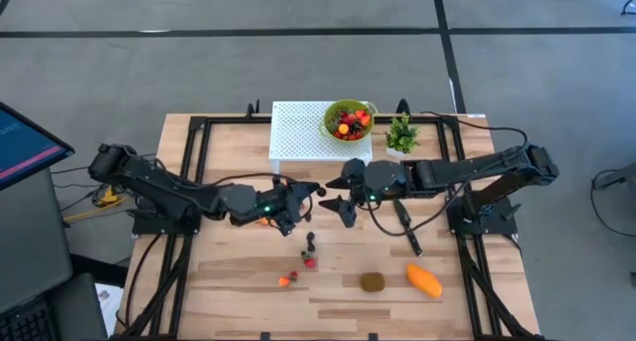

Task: Pick & Place Fruit
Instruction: Put the black cherry into the green strainer bowl

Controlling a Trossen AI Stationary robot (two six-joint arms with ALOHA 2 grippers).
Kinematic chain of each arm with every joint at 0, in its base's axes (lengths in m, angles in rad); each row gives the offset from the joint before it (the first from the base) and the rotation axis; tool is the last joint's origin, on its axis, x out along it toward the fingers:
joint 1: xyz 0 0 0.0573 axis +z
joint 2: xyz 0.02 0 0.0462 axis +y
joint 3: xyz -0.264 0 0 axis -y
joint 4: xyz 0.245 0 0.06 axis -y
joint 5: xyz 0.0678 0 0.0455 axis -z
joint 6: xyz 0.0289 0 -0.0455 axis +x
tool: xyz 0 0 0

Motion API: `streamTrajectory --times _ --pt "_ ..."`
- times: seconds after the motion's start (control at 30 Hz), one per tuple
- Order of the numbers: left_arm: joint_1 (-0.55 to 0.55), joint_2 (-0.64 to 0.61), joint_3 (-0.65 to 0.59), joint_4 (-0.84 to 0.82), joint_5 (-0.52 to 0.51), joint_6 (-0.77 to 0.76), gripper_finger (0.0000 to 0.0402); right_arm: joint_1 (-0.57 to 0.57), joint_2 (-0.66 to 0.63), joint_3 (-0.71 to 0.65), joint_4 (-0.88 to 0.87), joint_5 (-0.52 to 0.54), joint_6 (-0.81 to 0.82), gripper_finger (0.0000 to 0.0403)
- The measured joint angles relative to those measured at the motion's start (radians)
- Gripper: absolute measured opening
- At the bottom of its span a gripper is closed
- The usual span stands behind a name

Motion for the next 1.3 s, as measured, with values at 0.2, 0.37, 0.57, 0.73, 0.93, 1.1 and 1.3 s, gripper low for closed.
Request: streamTrajectory --times 0.2,0.37,0.57,0.73,0.93,1.1,1.3 --pt "0.024 0.018 0.001 0.013 0.044 -0.001 0.0000 -0.015 0.000 0.000 0.026 0.000 -0.017 0.0294" --pt "0.035 0.041 0.006 0.047 0.050 -0.001 0.0000 -0.028 0.000 0.000 0.042 0.000 -0.017 0.0286" --pt "0.051 0.040 0.006 0.061 0.043 -0.001 0.0002 -0.027 0.000 0.000 0.028 0.002 -0.017 0.0281" --pt "0.052 0.040 0.006 0.066 0.042 -0.001 0.0001 -0.030 0.000 0.000 0.028 0.003 -0.017 0.0281" --pt "0.052 0.040 0.006 0.071 0.042 -0.001 0.0002 -0.038 0.000 0.000 0.028 0.003 -0.017 0.0266" --pt "0.052 0.040 0.006 0.071 0.042 -0.002 0.0002 -0.038 0.000 0.000 0.028 0.003 -0.016 0.0219" --pt "0.052 0.039 0.006 0.071 0.042 -0.002 0.0002 -0.038 0.000 0.000 0.028 0.003 -0.016 0.0142"
